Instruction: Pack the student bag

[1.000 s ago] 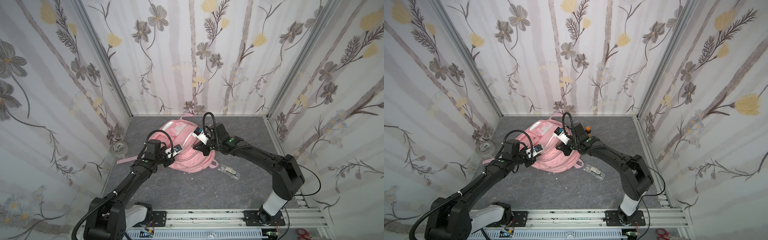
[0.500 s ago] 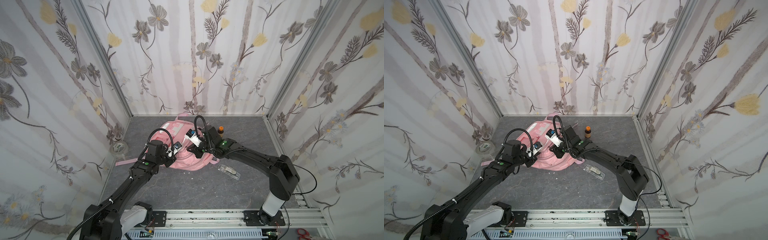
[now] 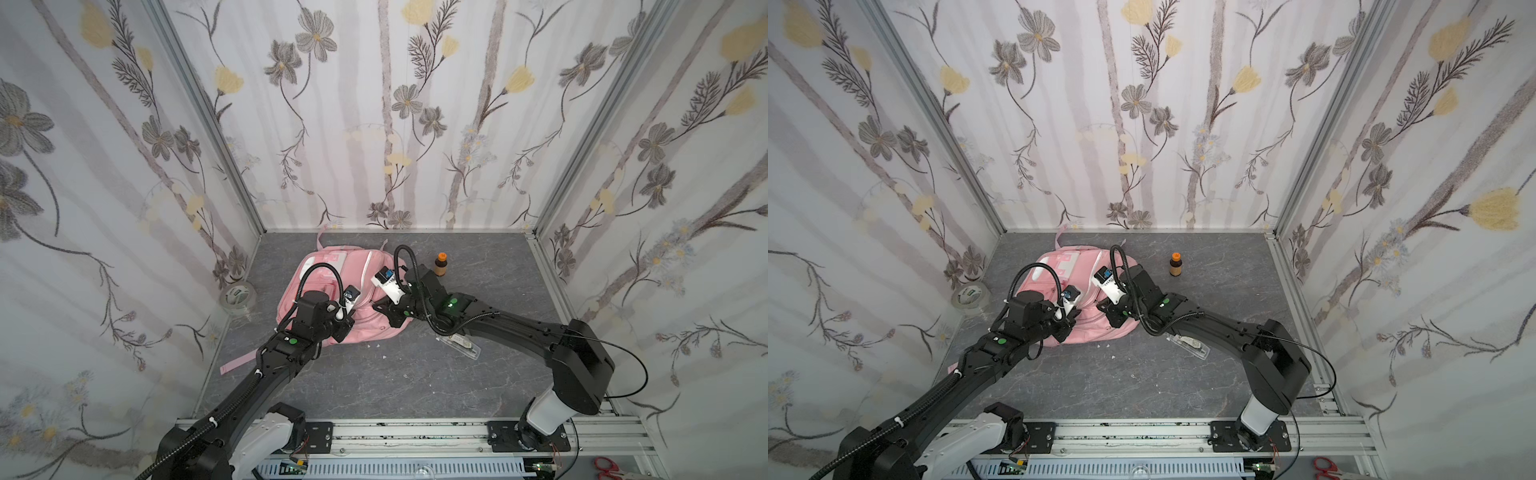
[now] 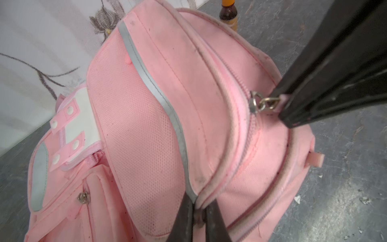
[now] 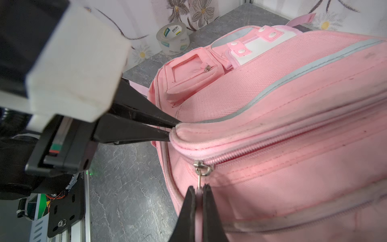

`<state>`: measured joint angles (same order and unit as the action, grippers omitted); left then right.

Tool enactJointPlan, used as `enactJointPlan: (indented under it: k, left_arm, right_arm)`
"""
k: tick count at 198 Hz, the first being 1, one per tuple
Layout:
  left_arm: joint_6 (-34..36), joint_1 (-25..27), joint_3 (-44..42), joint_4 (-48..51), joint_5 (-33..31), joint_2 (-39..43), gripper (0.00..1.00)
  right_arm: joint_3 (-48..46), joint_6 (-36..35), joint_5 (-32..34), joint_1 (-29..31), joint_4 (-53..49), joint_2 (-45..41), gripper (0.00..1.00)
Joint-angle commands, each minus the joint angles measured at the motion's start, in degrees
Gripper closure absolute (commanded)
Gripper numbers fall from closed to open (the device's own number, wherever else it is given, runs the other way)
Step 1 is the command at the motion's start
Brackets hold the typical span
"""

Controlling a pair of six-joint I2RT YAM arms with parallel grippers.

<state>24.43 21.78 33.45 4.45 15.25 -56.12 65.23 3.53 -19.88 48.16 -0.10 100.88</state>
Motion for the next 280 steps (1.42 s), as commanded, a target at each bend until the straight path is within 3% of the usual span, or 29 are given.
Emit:
enactJointPlan:
  k: [1,50,84,125,141,156,171,208,223,270,280]
  left_arm:
    - [-4.8,-0.3,0.4,-9.3,1.4,-0.5,1.00]
    - [-12.1,3.2,4.1,-14.5,3.1,-5.1,1.00]
    - [-16.2,4.6,5.0,-19.8,1.1,-6.4,1.00]
    - [-15.8,4.7,4.1,-20.4,-0.2,-5.9,1.00]
    - [-12.9,4.5,4.3,-16.2,0.0,-4.7,1.00]
    - [-9.8,4.2,4.3,-11.2,1.7,-2.5,0.65]
    - [-7.8,4.1,4.0,-7.3,2.9,0.4,0.56]
    - [-5.9,4.0,4.0,-1.5,2.1,5.1,0.48]
    - [-6.6,4.1,5.6,-0.1,1.1,4.3,0.47]
    - [-11.1,9.2,17.1,4.0,-2.3,-8.2,0.46]
    - [-11.1,11.3,19.6,4.7,-3.5,-11.2,0.44]
  right_arm:
    - [0.4,-2.4,-4.5,-0.3,-1.3,-1.0,1.00]
    - [7.0,-0.9,-5.9,3.5,-0.7,3.8,1.00]
    - [6.0,2.0,-5.4,4.5,3.1,6.0,1.00]
    - [2.8,1.9,-4.6,4.1,2.9,5.5,1.00]
    - [2.8,2.6,-3.2,3.5,1.2,3.8,0.88]
    - [1.5,3.7,-1.4,3.1,0.6,0.0,0.66]
    - [-0.9,4.2,-0.9,2.5,-0.3,-4.7,0.58]
    - [-8.8,5.3,4.7,1.4,-7.5,-18.5,0.37]
    - [-12.1,7.3,9.7,0.0,-11.6,-23.3,0.34]
    - [-20.7,8.3,20.3,-7.9,-24.2,-30.9,0.23]
    - [-20.5,8.2,19.1,-9.7,-24.6,-29.9,0.23]
